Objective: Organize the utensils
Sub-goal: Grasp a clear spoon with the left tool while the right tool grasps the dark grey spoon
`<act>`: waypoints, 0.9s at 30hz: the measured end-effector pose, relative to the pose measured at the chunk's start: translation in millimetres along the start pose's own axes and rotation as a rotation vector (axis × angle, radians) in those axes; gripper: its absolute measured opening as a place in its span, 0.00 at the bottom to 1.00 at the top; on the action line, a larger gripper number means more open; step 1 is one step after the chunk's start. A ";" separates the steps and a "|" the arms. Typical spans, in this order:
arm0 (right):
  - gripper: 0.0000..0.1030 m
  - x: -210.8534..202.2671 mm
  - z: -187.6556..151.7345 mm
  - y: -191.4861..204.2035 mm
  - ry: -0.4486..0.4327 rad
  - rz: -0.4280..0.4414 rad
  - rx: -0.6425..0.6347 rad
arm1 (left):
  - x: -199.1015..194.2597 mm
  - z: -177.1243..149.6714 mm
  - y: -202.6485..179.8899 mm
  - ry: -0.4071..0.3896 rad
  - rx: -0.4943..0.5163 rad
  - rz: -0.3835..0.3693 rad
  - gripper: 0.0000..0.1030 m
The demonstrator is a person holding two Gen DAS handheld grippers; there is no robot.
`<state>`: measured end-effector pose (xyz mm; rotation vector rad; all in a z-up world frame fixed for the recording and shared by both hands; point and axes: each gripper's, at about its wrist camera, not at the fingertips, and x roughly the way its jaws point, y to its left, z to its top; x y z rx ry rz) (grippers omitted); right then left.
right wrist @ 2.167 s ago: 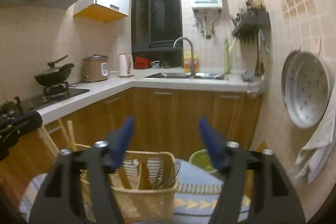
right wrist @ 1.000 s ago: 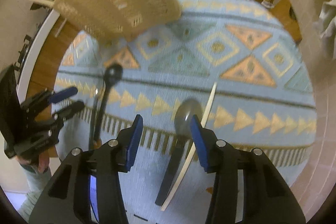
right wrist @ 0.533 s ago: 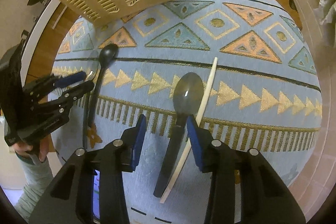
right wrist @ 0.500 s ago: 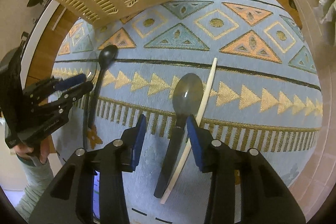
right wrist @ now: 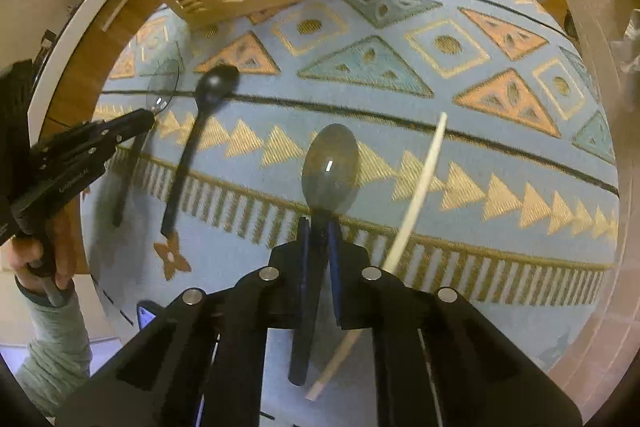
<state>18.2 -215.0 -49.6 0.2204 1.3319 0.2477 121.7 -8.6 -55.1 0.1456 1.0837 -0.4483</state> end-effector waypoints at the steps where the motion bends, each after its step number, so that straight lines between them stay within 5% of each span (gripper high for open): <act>1: 0.07 0.1 1.8 1.0 -0.005 -0.005 -0.002 | -0.8 -0.3 1.7 0.004 0.003 -0.001 0.10; 2: 0.06 0.8 3.3 0.0 -0.009 -0.009 0.000 | -2.0 -0.7 3.2 0.006 0.007 -0.003 0.11; 4: 0.06 -0.9 6.5 -4.8 -0.015 -0.010 0.009 | -3.2 0.2 2.1 0.004 0.020 0.009 0.35; 7: 0.06 -4.1 9.6 -11.9 -0.020 0.003 0.026 | -7.5 6.8 0.2 -0.032 0.049 0.064 0.54; 14: 0.11 -25.3 14.0 -24.1 -0.046 0.015 0.027 | 14.8 30.9 -6.6 0.051 0.092 0.077 0.54; 17: 0.29 -28.8 24.1 -23.0 -0.040 0.001 0.008 | 18.3 36.0 -12.2 0.060 0.112 0.102 0.50; 19: 0.50 -27.4 28.9 -16.3 -0.031 -0.005 0.022 | 20.5 37.1 -17.7 0.069 0.145 0.135 0.45; 22: 0.50 -18.2 33.1 -6.0 0.004 -0.019 -0.003 | 19.5 38.1 -21.0 0.077 0.165 0.136 0.30; 27: 0.48 -6.8 39.0 7.4 0.041 -0.100 -0.004 | 19.0 42.3 -19.1 0.081 0.169 0.128 0.30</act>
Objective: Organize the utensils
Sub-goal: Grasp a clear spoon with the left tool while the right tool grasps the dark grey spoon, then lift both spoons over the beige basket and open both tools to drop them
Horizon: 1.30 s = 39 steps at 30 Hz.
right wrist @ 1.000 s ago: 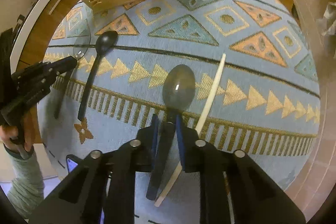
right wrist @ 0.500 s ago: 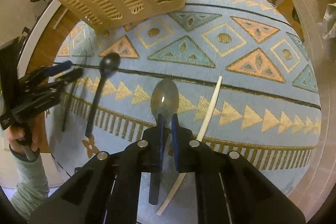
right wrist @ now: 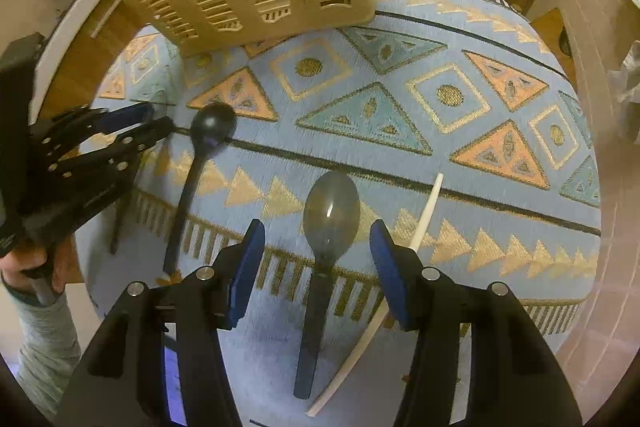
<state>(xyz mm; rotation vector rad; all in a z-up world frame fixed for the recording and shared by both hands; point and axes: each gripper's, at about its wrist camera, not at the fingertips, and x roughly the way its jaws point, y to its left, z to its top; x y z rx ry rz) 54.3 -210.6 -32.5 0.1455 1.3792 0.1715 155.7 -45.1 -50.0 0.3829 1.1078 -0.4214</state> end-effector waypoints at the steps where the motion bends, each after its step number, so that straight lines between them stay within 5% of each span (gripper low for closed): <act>1: 0.48 4.4 2.7 1.8 0.022 -0.017 0.000 | -0.6 -0.4 1.6 -0.006 -0.006 -0.006 0.30; 10: 0.28 24.9 18.9 34.4 0.092 -0.120 -0.030 | -12.2 -9.9 21.8 -0.083 -0.043 -0.031 0.30; 16: 0.28 4.3 17.2 15.5 0.041 0.004 -0.019 | -39.2 -20.6 32.1 -0.193 -0.086 -0.062 0.30; 24: 0.28 -55.1 -17.5 32.0 -0.241 0.138 -0.126 | -96.0 -28.8 33.1 -0.352 -0.141 -0.080 0.30; 31: 0.28 -111.8 -30.4 24.3 -0.543 0.397 -0.106 | -152.6 -30.0 29.5 -0.526 -0.183 -0.107 0.30; 39: 0.28 -190.0 0.4 35.1 -0.822 0.343 -0.135 | -206.1 1.9 27.8 -0.773 -0.221 -0.118 0.30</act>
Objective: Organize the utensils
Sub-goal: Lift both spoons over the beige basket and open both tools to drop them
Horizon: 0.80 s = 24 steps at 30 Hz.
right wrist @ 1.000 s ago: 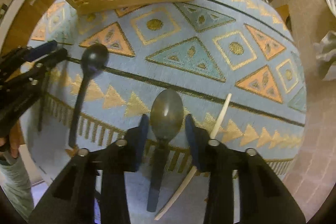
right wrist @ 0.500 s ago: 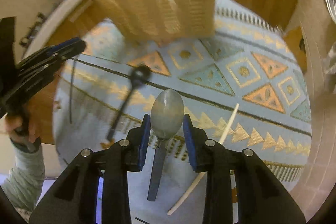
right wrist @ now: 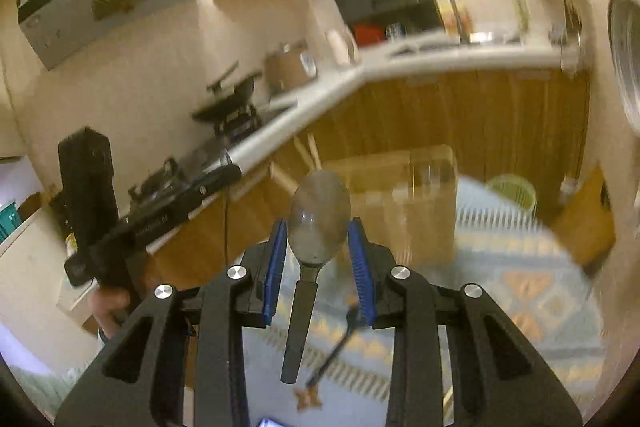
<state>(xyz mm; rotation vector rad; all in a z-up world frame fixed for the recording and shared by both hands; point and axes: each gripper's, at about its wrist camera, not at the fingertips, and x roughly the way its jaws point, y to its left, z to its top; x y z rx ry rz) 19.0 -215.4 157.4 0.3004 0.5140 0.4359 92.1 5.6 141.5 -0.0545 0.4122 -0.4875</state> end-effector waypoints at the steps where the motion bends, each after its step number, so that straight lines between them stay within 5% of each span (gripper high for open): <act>1: 0.28 -0.4 11.0 1.5 -0.029 -0.008 -0.010 | 2.3 9.0 -3.6 -0.033 0.004 0.012 0.30; 8: 0.28 3.5 59.5 -1.5 -0.158 -0.101 -0.044 | 20.9 43.9 -20.5 -0.229 -0.003 0.038 0.30; 14: 0.28 25.3 73.1 -8.7 -0.316 -0.328 -0.191 | 38.0 46.7 -25.8 -0.387 0.020 0.074 0.30; 18: 0.28 58.5 69.2 -28.3 -0.322 -0.397 -0.210 | 60.2 37.3 -27.9 -0.411 0.037 0.119 0.30; 24: 0.28 80.3 60.9 -59.7 -0.317 -0.385 -0.132 | 83.6 20.4 -22.2 -0.428 0.058 0.175 0.30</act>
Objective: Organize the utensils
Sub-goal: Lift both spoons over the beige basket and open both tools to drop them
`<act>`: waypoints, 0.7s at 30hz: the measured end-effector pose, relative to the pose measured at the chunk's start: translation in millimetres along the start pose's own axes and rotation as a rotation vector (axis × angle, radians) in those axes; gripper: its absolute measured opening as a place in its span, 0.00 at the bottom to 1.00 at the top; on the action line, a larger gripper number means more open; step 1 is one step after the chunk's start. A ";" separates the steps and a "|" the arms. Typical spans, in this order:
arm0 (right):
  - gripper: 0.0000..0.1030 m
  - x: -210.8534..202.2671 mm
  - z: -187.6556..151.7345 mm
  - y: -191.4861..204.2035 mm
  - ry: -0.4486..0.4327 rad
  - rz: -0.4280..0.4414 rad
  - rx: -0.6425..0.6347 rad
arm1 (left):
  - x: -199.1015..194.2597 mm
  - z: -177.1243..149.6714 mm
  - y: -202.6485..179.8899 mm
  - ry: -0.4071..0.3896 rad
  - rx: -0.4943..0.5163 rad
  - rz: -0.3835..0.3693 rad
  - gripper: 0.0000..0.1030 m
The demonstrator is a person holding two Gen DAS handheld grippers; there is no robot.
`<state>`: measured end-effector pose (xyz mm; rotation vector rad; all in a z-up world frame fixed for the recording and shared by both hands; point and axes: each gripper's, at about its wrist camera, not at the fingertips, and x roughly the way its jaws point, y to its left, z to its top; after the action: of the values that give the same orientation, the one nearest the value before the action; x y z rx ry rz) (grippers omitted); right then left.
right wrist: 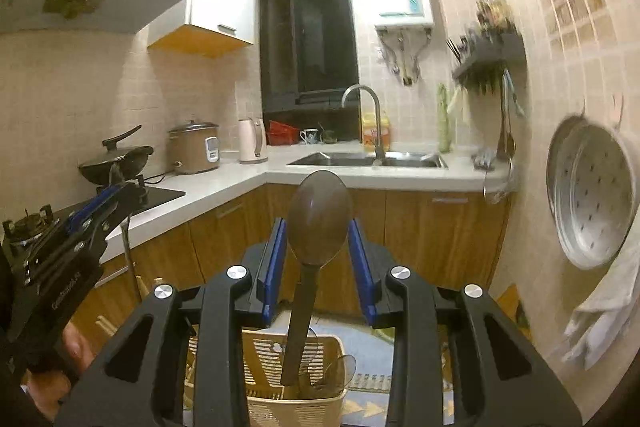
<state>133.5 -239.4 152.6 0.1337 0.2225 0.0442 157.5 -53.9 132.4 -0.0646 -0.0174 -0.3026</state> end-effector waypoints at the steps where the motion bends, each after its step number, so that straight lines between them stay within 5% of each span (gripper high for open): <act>1: 0.28 3.0 -3.0 -3.2 0.003 -0.001 0.012 | 1.3 -2.0 0.5 -0.001 -0.003 0.002 0.30; 9: 0.29 16.6 -30.1 -9.9 0.032 0.010 0.004 | 2.4 -16.9 0.9 -0.001 0.010 0.021 0.31; 13: 0.30 12.2 -39.6 -11.7 0.070 0.052 0.008 | -7.4 -19.3 3.1 0.011 0.021 0.014 0.44; 14: 0.34 9.1 -40.1 -11.4 0.072 0.053 0.006 | -10.7 -18.3 3.9 0.018 0.023 0.006 0.45; 16: 0.60 -3.0 -39.4 -11.1 0.056 0.048 0.000 | -18.8 -15.2 7.7 0.031 0.011 -0.011 0.52; 21: 0.60 -40.3 -23.1 -6.4 0.067 0.063 -0.020 | -45.9 14.1 23.1 0.130 -0.092 -0.098 0.53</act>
<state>89.3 -245.2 138.1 0.1194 0.2849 0.1141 120.5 -17.4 143.8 -0.1350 0.1230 -0.4054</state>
